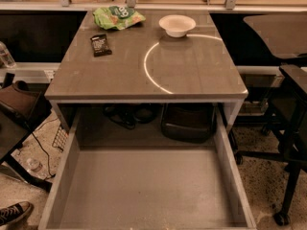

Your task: Close top drawer

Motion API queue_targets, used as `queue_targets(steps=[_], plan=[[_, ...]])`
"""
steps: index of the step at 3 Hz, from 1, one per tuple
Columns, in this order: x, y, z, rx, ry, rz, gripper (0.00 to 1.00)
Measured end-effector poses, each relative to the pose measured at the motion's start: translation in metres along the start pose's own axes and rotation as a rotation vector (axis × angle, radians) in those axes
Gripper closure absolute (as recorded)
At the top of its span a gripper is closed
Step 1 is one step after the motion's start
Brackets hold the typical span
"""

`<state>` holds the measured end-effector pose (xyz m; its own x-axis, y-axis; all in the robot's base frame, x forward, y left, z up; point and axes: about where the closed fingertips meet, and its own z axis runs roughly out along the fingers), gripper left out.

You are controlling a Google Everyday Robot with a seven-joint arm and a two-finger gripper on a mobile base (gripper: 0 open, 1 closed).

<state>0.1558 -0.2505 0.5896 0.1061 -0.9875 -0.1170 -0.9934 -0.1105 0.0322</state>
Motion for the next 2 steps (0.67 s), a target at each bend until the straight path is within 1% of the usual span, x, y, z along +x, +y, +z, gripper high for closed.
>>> queue_targets(steps=[1, 2], plan=[[-0.009, -0.027, -0.001, 0.057, 0.005, -0.048, 1.0], [-0.018, -0.059, -0.011, 0.123, 0.015, -0.088, 1.0]])
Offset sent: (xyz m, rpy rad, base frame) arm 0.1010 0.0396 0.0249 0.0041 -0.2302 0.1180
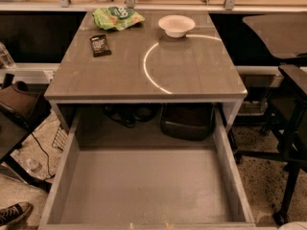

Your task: Close top drawer

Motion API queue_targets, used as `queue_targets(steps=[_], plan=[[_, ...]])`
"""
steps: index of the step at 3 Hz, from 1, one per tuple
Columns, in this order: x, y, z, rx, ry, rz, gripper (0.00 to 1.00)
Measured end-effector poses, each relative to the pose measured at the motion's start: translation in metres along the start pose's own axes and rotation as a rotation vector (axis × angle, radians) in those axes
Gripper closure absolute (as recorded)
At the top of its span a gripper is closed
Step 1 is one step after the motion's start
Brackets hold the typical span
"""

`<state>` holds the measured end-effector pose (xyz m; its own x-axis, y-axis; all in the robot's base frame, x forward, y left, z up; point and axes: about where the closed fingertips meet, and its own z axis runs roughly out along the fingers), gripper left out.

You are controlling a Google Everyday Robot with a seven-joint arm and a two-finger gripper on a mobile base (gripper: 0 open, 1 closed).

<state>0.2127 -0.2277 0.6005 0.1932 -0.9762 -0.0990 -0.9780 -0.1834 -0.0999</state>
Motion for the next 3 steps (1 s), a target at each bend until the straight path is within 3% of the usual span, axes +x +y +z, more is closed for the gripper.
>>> queue_targets(steps=[1, 2, 3], plan=[[-0.004, -0.012, -0.001, 0.021, -0.001, -0.014, 1.0], [-0.017, -0.045, 0.003, 0.06, -0.003, -0.053, 1.0], [-0.017, -0.044, 0.003, 0.06, -0.003, -0.053, 1.0]])
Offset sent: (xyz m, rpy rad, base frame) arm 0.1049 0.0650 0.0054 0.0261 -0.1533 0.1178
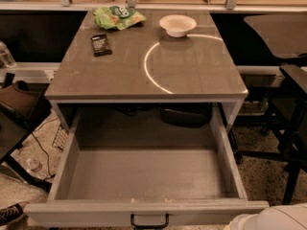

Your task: Close top drawer

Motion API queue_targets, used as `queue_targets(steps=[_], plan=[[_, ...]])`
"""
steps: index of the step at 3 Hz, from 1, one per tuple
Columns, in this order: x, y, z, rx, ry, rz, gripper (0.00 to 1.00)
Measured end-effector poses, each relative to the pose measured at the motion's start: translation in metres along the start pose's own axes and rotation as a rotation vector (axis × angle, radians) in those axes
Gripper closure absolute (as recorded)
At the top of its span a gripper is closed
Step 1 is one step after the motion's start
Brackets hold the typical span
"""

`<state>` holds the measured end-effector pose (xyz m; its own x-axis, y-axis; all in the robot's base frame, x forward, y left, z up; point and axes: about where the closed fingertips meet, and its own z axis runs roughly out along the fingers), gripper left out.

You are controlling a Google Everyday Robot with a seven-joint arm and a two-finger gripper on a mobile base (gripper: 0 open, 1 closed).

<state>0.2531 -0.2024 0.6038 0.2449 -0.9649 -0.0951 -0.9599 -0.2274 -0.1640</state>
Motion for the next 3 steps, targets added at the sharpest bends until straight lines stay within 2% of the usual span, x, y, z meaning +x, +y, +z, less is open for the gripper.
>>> queue_targets(steps=[2, 3], plan=[[-0.039, -0.066, 0.016, 0.058, -0.013, -0.048, 1.0], [-0.038, -0.065, 0.015, 0.058, -0.013, -0.051, 1.0]])
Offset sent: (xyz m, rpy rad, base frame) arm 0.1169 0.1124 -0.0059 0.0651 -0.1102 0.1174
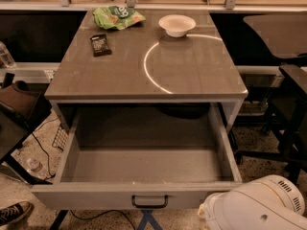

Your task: Close top drawer

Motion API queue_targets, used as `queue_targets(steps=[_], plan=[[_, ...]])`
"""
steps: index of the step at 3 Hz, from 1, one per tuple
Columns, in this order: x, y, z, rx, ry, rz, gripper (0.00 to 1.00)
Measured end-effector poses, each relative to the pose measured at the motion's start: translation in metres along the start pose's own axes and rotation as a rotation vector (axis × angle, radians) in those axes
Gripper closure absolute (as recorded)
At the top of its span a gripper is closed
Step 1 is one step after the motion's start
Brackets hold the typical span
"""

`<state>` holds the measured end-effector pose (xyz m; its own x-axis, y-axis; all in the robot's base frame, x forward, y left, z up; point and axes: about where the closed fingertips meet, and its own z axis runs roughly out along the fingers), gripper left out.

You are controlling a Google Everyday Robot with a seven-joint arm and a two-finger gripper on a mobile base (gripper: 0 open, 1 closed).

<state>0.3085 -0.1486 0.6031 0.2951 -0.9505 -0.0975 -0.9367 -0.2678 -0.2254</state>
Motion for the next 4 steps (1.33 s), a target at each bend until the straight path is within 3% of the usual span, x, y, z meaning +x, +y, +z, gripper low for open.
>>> queue_targets(steps=[1, 2, 3, 4], plan=[[0.003, -0.034, 0.004, 0.022, 0.012, -0.013, 1.0], [0.006, -0.04, 0.005, 0.03, 0.013, -0.013, 1.0], [0.023, -0.076, 0.009, 0.072, 0.014, -0.013, 1.0], [0.022, -0.075, 0.009, 0.072, 0.014, -0.013, 1.0]])
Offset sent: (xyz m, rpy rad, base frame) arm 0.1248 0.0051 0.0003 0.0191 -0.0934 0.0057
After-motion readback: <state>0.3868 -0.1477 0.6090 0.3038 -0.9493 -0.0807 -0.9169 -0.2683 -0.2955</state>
